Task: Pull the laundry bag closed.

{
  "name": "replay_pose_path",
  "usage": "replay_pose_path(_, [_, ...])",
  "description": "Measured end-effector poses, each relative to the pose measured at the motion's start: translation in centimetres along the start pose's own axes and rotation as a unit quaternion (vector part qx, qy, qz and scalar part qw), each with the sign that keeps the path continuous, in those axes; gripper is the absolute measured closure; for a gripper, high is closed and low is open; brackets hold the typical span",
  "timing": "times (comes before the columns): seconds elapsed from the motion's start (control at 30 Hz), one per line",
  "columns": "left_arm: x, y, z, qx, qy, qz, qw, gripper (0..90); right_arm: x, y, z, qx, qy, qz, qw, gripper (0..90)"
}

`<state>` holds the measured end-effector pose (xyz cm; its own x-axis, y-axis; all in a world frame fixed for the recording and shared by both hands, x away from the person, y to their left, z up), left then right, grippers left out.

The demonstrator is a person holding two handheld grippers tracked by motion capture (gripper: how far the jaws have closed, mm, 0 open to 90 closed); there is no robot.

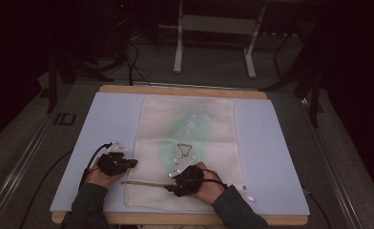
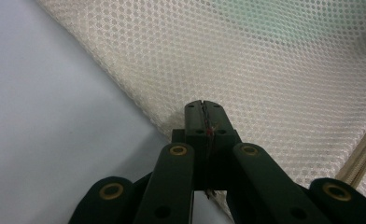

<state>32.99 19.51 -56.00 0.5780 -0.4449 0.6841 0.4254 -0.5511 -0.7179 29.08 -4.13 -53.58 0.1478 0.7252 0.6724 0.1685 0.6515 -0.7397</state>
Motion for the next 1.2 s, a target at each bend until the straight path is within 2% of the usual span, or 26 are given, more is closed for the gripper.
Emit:
replay_pose_path(0.37, [0.0, 0.0, 0.1, -0.003, 0.0, 0.0, 1.0, 89.6, 1.4, 1.0, 0.6, 0.016, -0.007, -0.014, 0.9998, 56.3])
replay_pose_path(0.87, [0.0, 0.0, 0.0, -0.004, -0.002, -0.002, 1.0, 89.5, 2.6, 2.0, 1.0, 0.021, -0.017, -0.012, 0.9996, 56.5])
replay_pose_path(1.2, [0.0, 0.0, 0.1, -0.006, -0.003, -0.002, 1.0, 89.4, 3.4, 3.2, 1.4, 0.032, -0.018, -0.018, 0.9992, 56.9])
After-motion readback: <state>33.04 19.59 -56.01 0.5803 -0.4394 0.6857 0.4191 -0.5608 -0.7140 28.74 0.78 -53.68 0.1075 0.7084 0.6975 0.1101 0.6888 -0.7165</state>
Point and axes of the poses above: each handheld gripper's, and its own axes: y roughly forward along the jaws, x roughly out of its top, z roughly to its left, the point moved 4 cm from there along y, roughly forward along the jaws, and after that the axes turned 2 degrees about -z, right-handed, at the moved point
